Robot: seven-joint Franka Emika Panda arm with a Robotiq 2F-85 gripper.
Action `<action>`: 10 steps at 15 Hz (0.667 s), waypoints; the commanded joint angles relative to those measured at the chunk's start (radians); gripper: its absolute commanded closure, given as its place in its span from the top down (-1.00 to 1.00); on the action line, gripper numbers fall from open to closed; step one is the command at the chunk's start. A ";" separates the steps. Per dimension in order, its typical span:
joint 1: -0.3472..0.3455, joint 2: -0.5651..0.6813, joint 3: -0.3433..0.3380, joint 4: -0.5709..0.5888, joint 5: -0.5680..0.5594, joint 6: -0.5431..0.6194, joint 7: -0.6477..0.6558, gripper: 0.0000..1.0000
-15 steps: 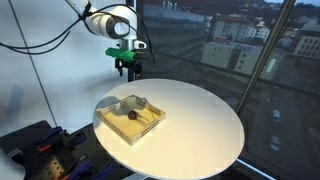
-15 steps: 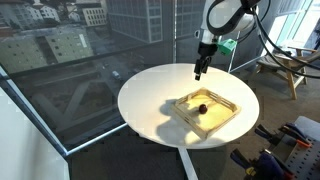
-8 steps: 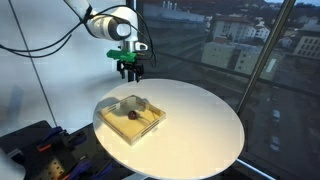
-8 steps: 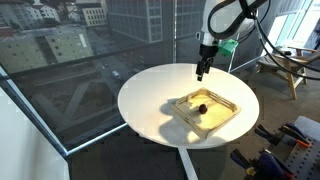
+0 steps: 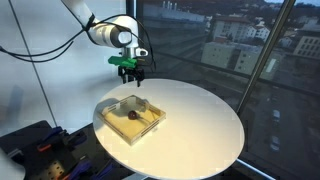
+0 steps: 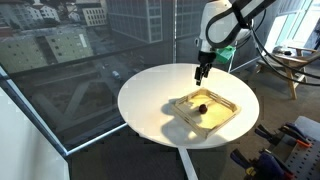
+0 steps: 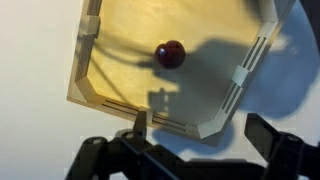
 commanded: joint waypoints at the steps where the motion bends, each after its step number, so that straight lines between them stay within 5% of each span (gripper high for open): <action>1: -0.007 0.039 0.005 0.014 -0.008 0.036 0.016 1.00; 10: -0.023 0.129 0.014 0.042 0.019 0.090 0.000 1.00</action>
